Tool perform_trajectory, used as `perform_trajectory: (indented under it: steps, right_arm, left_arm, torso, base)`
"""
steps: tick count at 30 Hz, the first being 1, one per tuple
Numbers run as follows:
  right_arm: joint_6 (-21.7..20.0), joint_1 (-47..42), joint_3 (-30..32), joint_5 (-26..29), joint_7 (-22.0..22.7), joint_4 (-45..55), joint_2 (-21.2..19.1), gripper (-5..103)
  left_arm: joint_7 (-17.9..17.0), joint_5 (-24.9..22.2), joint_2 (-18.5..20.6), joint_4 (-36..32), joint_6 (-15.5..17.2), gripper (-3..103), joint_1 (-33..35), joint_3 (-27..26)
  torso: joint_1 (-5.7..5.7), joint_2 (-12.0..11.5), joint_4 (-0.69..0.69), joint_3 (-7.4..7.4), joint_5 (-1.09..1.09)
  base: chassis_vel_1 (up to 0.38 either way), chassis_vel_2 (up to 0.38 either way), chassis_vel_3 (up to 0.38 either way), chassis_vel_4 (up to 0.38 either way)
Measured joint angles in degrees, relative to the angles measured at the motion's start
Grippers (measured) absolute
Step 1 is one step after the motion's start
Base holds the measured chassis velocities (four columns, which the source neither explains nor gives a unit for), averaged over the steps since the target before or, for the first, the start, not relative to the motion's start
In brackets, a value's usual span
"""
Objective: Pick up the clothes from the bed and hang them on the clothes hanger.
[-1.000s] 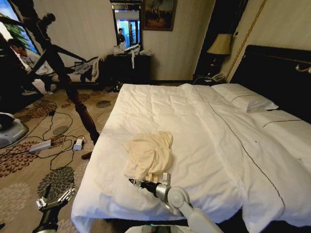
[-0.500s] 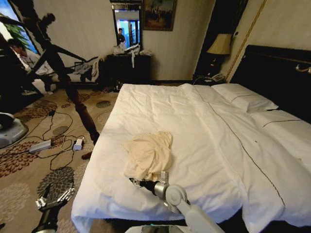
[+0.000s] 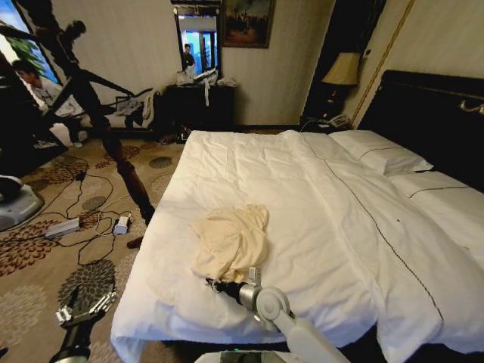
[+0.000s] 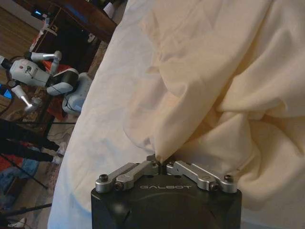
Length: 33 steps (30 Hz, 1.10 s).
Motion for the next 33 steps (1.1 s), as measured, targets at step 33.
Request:
perform_trajectory:
  steps: [33]
  right_arm:
    - [-3.2, 12.9, 17.7, 9.6, 5.5, -4.1, -11.7, 0]
  left_arm:
    - [-0.6, 1.9, -0.7, -1.7, 1.1, 97, -1.0, 3.4]
  torso:
    - [0.00, 0.0, 0.00, 0.01, 0.00]
  base:
    - [0.000, 0.000, 0.000, 0.000]
